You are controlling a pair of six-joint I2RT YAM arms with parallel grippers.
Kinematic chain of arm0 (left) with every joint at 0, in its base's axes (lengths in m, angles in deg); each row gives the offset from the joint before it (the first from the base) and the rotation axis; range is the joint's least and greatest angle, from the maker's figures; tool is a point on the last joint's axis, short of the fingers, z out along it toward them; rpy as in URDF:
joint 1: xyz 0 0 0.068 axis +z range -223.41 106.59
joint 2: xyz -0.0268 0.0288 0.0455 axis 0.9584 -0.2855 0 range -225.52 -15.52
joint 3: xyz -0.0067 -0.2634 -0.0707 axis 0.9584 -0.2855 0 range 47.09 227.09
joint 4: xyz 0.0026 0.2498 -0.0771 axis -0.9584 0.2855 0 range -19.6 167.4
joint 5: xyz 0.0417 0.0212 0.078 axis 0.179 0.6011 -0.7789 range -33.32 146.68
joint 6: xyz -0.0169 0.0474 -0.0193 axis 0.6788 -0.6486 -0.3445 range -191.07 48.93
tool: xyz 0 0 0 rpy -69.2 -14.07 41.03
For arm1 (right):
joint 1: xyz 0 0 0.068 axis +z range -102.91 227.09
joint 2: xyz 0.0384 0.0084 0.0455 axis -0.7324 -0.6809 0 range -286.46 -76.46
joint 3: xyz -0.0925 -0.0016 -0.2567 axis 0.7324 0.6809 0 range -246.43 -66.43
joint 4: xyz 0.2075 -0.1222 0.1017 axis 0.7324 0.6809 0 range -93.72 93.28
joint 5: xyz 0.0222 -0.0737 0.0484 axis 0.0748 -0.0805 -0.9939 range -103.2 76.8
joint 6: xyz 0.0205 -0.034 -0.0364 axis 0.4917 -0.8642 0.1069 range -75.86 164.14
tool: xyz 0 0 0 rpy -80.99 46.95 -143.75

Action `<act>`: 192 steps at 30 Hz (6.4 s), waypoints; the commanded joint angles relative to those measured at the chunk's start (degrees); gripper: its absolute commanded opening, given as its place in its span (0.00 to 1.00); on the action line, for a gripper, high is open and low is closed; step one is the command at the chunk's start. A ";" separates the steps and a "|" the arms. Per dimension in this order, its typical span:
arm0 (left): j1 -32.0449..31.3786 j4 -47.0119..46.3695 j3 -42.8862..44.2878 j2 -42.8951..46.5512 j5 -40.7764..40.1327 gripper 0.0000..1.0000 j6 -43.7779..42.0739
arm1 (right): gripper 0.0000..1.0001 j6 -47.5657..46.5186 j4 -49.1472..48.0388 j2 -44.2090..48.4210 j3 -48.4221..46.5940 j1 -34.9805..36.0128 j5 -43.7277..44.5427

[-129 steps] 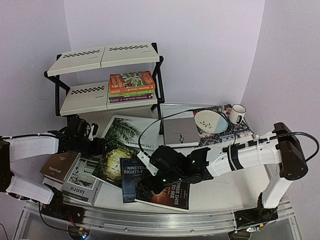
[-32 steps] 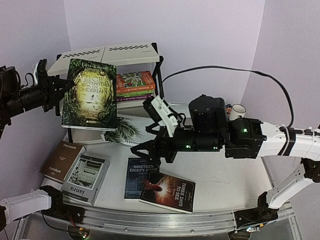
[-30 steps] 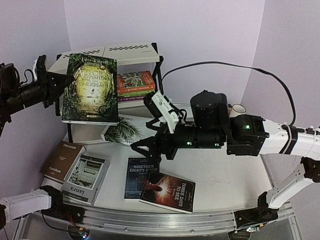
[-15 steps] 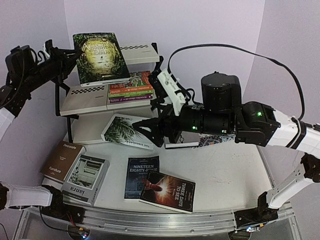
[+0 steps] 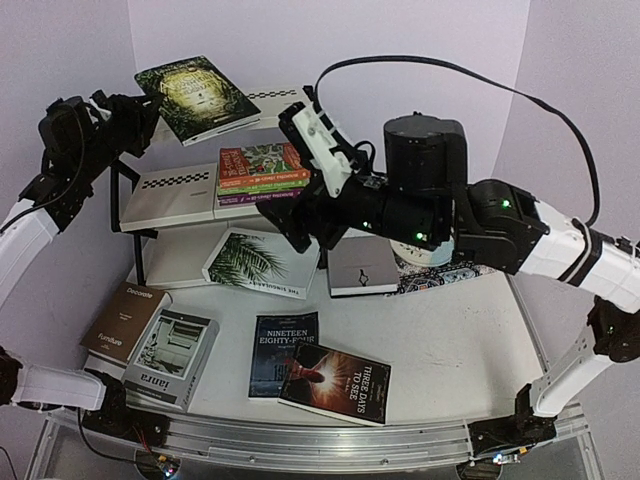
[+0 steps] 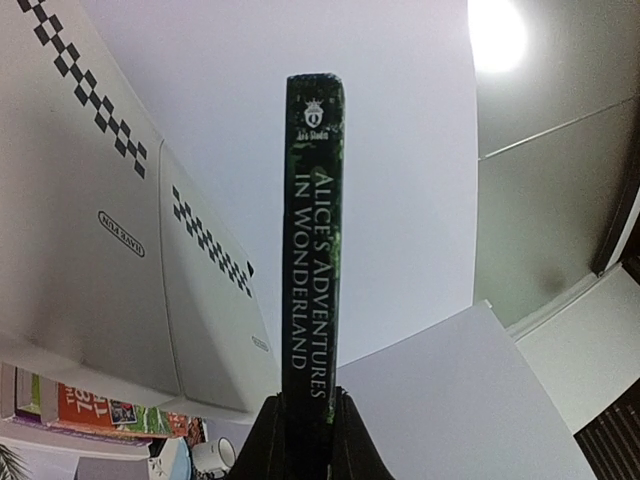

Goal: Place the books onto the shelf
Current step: Place the book on the shelf, then adjust the book on the shelf.

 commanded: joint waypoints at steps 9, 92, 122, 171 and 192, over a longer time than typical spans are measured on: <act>-11.85 -9.88 7.33 -5.59 -19.98 0.00 0.28 | 0.91 -6.42 4.21 -17.58 -28.22 -1.91 8.16; -17.53 -15.00 11.00 -17.94 -34.17 0.09 6.50 | 0.98 14.17 -12.70 -32.65 -37.03 -19.38 -6.56; -17.53 -14.91 7.65 -18.56 -32.42 0.34 10.21 | 0.93 13.81 -16.97 -32.75 -34.18 -19.85 -7.26; -17.53 -14.93 3.94 -16.90 -29.69 0.35 11.76 | 0.58 15.43 -22.60 -33.59 -35.09 -20.08 4.23; -17.53 -14.74 0.24 -12.29 -27.48 0.42 10.67 | 0.68 14.47 -22.38 -31.86 -33.77 -21.45 2.71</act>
